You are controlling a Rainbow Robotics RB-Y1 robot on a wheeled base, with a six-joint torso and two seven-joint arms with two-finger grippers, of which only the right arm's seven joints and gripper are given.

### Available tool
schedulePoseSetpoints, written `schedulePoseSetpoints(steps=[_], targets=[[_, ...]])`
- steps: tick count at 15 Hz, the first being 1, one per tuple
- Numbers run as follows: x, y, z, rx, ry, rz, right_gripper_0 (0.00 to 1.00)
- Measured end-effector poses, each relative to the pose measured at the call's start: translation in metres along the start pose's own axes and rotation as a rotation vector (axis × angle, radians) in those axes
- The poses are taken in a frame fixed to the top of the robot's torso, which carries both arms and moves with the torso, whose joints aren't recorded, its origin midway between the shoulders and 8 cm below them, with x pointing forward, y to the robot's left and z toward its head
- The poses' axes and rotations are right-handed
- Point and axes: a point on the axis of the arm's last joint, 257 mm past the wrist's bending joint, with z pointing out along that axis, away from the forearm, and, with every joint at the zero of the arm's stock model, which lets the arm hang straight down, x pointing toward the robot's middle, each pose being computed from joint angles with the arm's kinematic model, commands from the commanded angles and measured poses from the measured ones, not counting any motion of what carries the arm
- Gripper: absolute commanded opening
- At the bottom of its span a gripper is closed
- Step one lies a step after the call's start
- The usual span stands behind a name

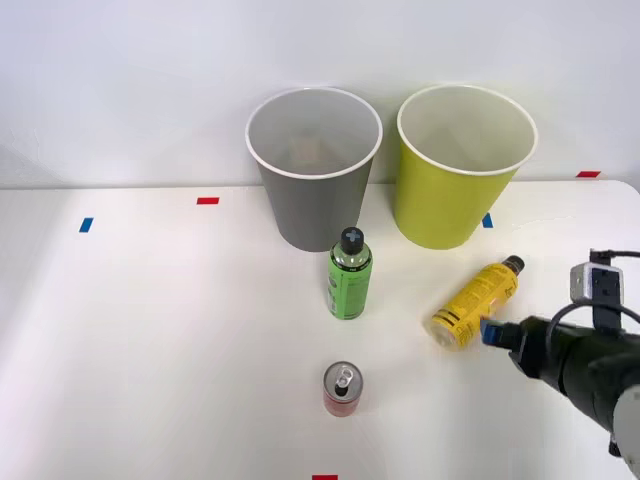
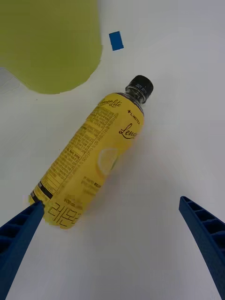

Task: Put cans in the gray bin, plastic bottles in the light green bin

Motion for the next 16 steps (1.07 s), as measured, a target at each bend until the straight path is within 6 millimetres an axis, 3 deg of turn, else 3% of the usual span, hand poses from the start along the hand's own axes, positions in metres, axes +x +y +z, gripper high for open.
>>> schedulePoseSetpoints(steps=[2, 8, 16], targets=[[-0.005, 0.002, 0.001, 0.011, 0.017, 0.065, 1.0], [-0.012, 0.001, 0.027, 0.049, 0.054, 0.269, 1.0], [-0.018, 0.027, 0.069, 0.061, 0.132, 0.389, 1.0]])
